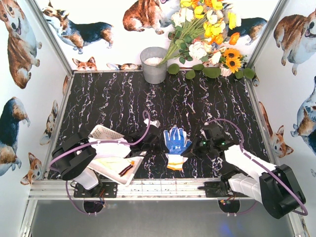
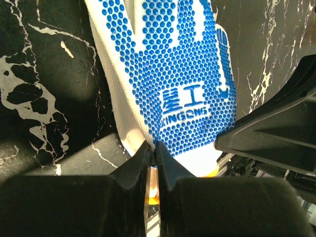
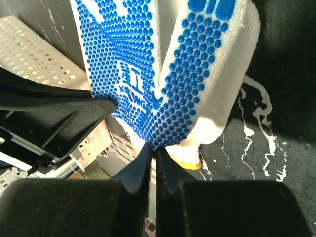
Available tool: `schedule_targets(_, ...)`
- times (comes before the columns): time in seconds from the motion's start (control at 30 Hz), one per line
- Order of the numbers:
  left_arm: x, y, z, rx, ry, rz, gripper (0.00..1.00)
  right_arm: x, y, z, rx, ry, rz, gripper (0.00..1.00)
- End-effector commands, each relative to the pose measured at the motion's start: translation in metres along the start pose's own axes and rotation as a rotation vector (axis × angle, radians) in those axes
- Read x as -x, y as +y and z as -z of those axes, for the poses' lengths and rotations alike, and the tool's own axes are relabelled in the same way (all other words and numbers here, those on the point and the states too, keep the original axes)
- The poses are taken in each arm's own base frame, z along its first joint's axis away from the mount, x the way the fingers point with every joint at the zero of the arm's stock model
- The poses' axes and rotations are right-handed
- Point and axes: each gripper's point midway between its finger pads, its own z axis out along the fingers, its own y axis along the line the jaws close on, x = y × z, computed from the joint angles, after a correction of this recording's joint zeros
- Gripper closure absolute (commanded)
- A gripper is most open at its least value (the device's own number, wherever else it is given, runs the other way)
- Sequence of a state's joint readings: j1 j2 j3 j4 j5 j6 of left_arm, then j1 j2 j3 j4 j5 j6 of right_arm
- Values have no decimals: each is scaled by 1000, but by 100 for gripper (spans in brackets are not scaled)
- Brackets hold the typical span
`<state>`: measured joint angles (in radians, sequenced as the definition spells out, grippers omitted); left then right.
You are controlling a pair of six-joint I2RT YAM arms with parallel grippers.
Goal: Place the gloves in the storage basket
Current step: Adjust the glove at the center of the board.
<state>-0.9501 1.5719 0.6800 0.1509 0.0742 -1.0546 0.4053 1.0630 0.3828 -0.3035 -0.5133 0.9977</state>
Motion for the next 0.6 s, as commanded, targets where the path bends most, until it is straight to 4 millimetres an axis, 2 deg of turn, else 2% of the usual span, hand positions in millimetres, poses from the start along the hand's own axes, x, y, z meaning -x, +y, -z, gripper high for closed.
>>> schedule_targets(0.0,-5,3,5,6,11,-13,100,-8,-3,2,2,19,-4,100)
schedule_targets(0.27,-18,4,0,-10,69,-13,100,-14,-14,-1,-21,32,-14,100)
schedule_targets(0.5,-21,10,-2,9,71,-11,100,-15,-20,-5,-45,44,-12,100)
schedule_targets(0.57,-22,11,-3,10,77,-11,97,-16,-23,-5,-51,47,-12,100)
